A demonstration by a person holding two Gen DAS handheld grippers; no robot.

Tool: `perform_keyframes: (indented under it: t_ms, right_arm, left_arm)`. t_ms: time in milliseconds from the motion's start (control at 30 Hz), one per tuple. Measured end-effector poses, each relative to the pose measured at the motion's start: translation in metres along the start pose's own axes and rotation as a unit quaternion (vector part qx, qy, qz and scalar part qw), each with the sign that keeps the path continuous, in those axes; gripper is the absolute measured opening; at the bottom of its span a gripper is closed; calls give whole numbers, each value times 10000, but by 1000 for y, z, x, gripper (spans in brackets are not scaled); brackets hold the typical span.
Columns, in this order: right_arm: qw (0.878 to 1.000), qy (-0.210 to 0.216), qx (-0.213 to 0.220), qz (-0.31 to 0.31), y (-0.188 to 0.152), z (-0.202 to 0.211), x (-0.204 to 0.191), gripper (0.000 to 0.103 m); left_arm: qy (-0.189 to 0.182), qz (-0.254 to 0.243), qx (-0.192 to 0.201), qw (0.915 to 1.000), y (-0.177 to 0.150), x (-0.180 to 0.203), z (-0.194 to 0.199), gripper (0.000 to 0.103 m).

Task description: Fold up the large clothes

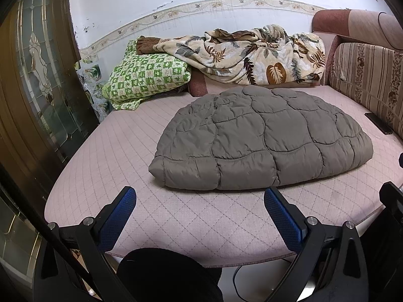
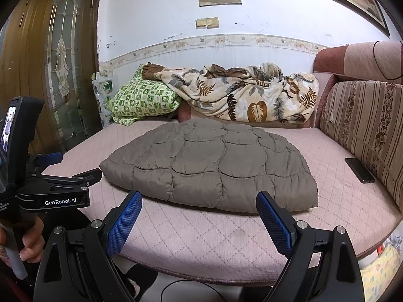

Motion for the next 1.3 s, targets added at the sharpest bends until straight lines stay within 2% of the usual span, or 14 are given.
perform_keyframes:
  t_ms: [1300]
  right_arm:
    - [9999, -27, -57, -87, -6, -2, 7, 94]
  left_arm:
    - [-13, -42, 15, 10000, -4, 0, -2, 101]
Point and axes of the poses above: each gripper's, at about its wrist camera, not at the fingertips, and z roughly against the way its jaws point, x to its right, y to its top, the point moved 6 cm from there along -z, roughly the way its jaws point, and after that the axes turned 10 degrees about z, right-handed, at the moved point
